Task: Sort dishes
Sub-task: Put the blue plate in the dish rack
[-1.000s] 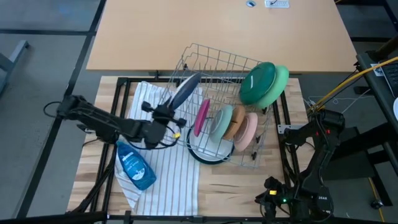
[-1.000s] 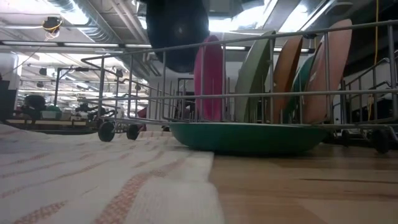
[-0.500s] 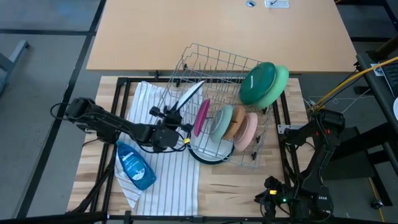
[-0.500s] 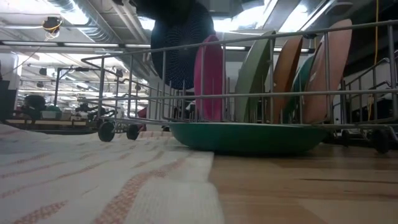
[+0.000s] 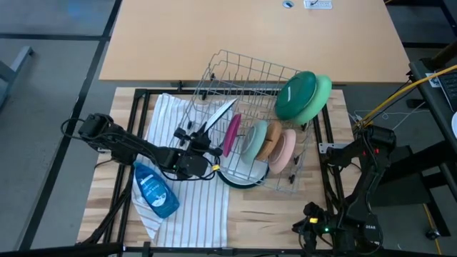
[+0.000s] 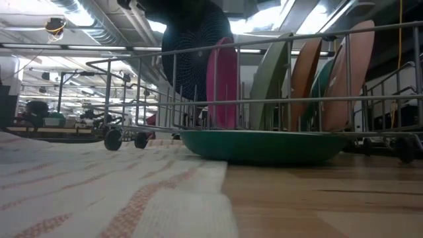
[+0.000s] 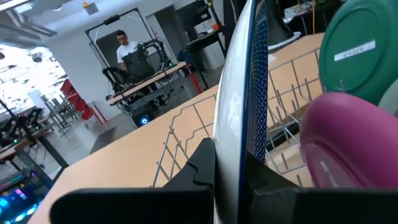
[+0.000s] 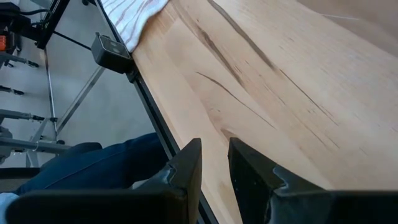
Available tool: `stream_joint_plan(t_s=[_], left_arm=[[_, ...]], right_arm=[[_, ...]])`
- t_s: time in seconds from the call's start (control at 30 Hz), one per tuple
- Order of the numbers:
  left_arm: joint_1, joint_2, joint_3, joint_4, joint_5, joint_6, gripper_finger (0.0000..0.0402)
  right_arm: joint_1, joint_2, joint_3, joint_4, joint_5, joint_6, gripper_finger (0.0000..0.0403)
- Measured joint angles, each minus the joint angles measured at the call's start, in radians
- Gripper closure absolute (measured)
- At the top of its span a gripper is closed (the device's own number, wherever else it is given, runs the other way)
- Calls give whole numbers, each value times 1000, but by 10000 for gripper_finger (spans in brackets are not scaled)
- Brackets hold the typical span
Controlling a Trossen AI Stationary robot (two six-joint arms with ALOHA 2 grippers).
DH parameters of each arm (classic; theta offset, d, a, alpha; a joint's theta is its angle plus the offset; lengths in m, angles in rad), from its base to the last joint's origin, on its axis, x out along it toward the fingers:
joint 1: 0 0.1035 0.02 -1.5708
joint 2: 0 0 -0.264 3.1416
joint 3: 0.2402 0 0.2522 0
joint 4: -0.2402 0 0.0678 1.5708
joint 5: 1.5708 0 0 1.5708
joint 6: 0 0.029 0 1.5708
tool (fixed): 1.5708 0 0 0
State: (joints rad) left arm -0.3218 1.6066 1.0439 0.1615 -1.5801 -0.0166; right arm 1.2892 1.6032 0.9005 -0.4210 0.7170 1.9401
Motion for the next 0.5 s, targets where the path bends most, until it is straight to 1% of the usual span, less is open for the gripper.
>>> stream_joint_plan(t_s=[0.3,0.4,0.5], left_arm=[[-6,10,0,-3,7,-33,397],[-13,33,0,-1,10,-32,392],[-19,72,0,2,11,-35,395]], right_arm=[[0,0,0,0,2,0,318],[0,0,0,-1,2,0,318],[0,0,0,-1,2,0,318]])
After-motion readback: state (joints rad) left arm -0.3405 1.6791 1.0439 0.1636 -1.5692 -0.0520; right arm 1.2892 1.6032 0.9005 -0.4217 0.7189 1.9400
